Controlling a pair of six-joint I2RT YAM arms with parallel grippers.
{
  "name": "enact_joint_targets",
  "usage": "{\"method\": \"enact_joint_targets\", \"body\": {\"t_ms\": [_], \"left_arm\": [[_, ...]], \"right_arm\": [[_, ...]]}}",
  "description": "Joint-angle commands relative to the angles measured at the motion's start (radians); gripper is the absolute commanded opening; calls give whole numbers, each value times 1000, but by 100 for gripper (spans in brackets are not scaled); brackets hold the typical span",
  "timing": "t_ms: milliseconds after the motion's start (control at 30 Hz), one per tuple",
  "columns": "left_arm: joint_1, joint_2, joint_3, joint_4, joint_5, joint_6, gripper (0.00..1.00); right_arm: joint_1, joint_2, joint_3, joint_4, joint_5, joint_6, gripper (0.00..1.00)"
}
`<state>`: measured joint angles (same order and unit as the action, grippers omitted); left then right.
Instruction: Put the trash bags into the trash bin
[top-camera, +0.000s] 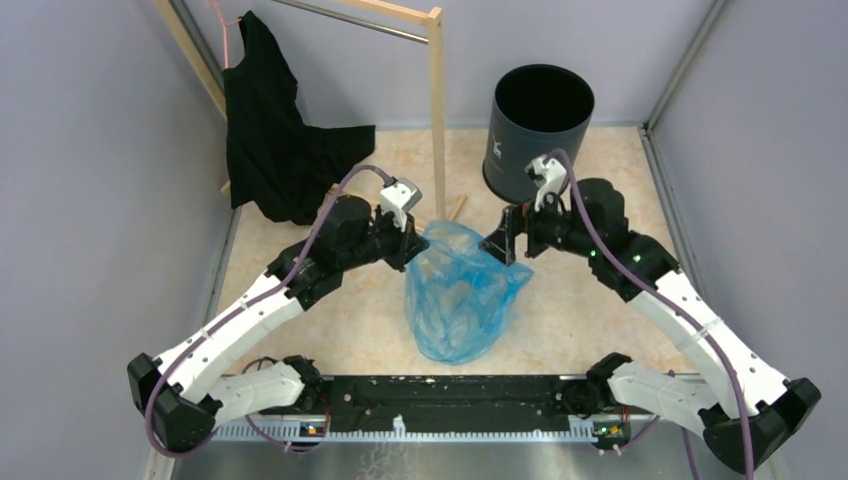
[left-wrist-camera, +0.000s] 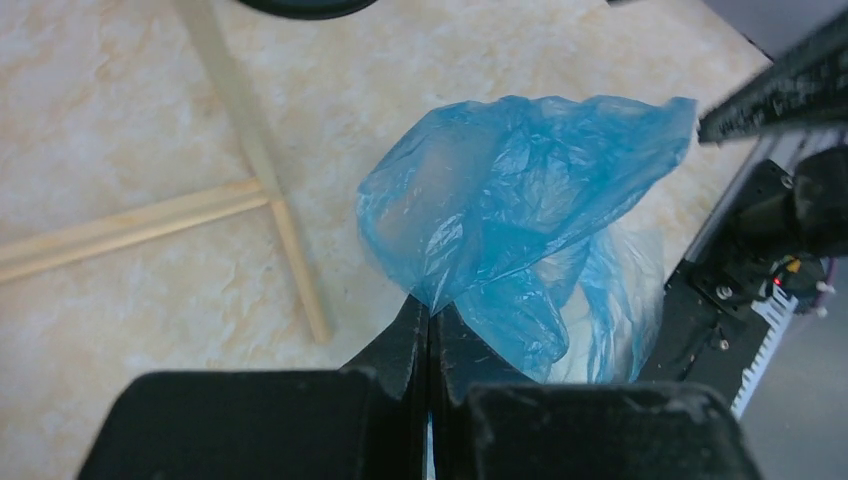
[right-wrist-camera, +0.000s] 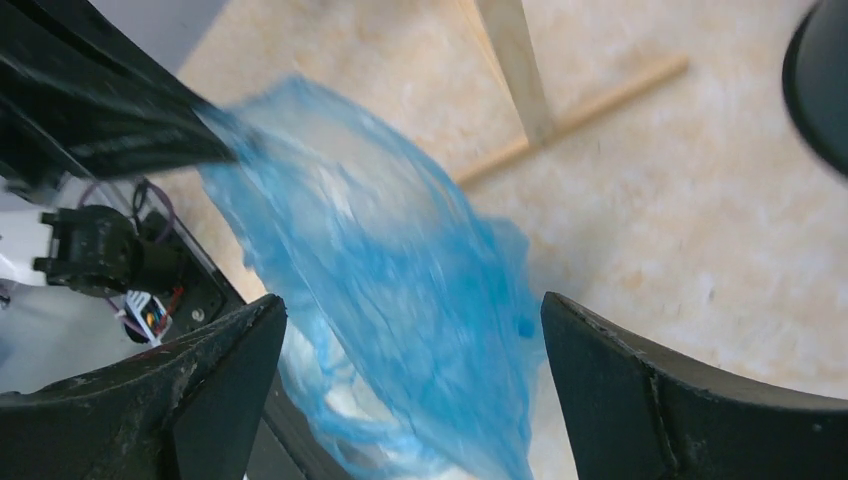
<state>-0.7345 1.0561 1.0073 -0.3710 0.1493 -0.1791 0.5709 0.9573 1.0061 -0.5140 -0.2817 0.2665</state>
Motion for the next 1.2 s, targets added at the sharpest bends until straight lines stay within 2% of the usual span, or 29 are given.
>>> {"method": "enact_joint_targets", "body": {"t_ms": [0,167,400,500,633,700,833,1000,1167], "left_arm": [[1,-9,31,66,192,168,0],[1,16,79,41,326,272,0],[1,2,78,39,465,402,0],[1,1,76,47,471,432,0],[1,27,104,25,425,450,0],[1,40,118,12,405,459,0],[1,46,113,6,405,469,0],[1,55,111,14,470,460,0],[1,63,107,17,514,457,0]], "right_arm": [[-7,89,163,68,-125,-114,98],[-7,217,226,100,-430,-165,92],[-7,294,180,164,-707,-143,90],[-6,287,133,210,-796,-104,83],[-6,214,33,315,-831,-6,64],[-6,166,-12,323,-813,16,58],[-7,89,-54,315,-713,71,54],[-7,50,-88,371,-573,237,54],[-8,9,-173,474,-608,457,53]]}}
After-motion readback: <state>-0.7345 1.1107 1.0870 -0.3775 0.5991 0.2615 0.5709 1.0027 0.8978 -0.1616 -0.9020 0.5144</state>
